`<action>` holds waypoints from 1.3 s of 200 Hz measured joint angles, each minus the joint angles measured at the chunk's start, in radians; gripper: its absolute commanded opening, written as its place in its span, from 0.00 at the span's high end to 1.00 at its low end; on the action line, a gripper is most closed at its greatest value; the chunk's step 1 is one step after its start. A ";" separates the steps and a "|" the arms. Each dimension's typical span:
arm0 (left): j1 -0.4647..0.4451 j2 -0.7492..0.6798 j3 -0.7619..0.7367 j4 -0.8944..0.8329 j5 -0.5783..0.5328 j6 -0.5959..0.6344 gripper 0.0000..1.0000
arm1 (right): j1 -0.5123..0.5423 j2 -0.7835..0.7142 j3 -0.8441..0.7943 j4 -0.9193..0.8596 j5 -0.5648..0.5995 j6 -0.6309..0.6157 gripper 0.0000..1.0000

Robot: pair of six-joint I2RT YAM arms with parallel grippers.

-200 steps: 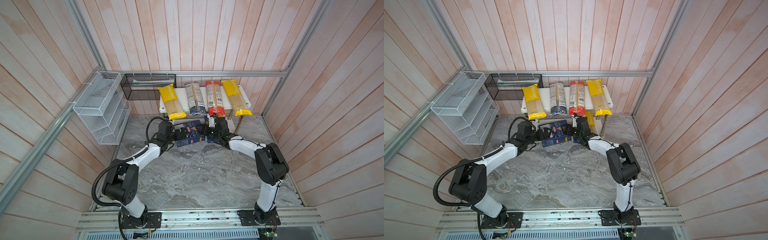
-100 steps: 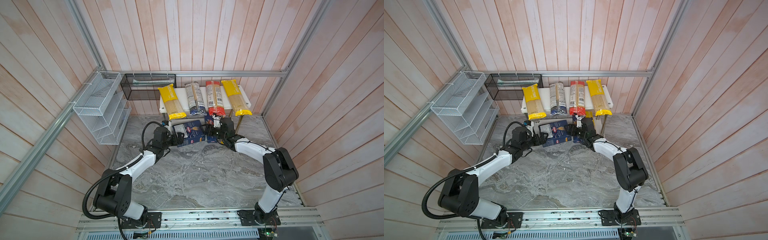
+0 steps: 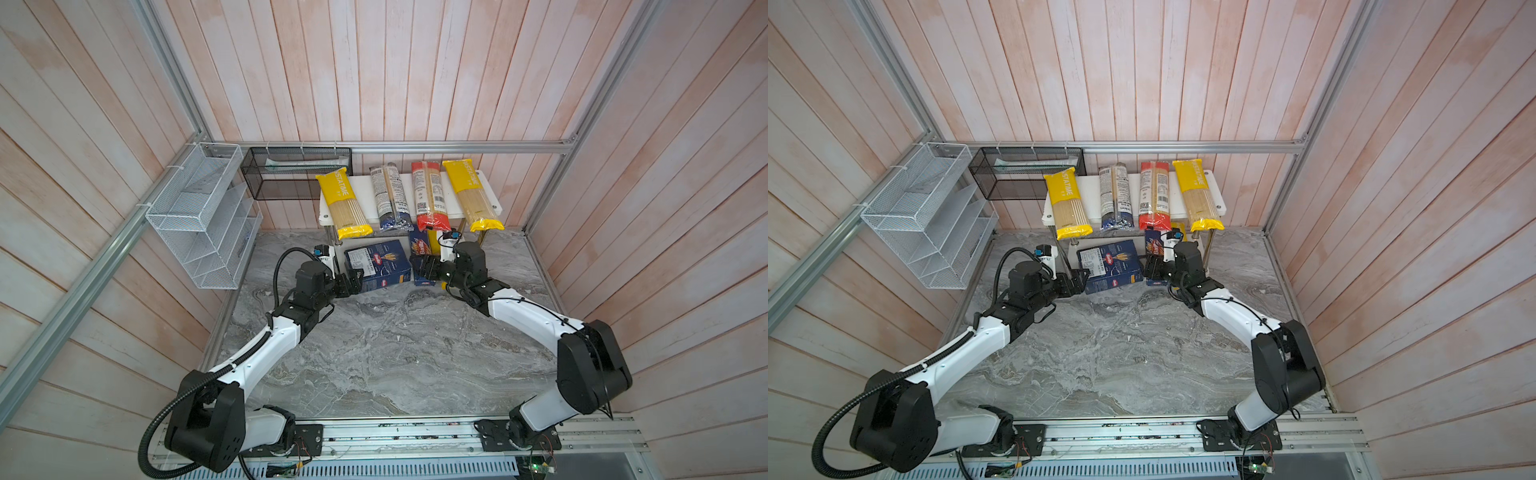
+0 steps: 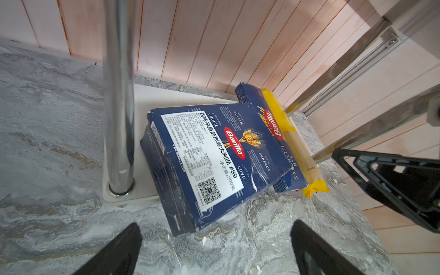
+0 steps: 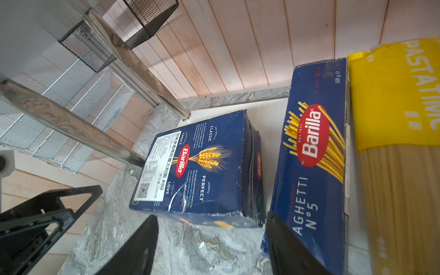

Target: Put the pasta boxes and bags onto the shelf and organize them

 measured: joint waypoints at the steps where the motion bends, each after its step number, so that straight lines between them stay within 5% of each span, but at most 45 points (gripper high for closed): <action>1: 0.000 -0.003 -0.002 -0.002 -0.002 0.000 0.00 | 0.000 -0.002 -0.002 -0.001 0.000 0.000 0.29; 68: 0.009 -0.232 -0.134 -0.100 -0.037 -0.033 0.00 | 0.108 -0.145 -0.095 -0.111 0.031 -0.022 0.29; 101: 0.083 -0.397 -0.239 -0.141 0.009 -0.102 0.00 | 0.215 -0.159 -0.109 -0.099 0.040 -0.020 0.30; 165: 0.171 -0.701 -0.364 -0.261 0.096 -0.199 0.00 | 0.325 0.086 -0.066 -0.024 0.018 0.006 0.30; 260: 0.177 -0.697 -0.377 -0.318 0.125 -0.202 0.00 | 0.327 0.311 0.154 0.038 -0.024 0.005 0.31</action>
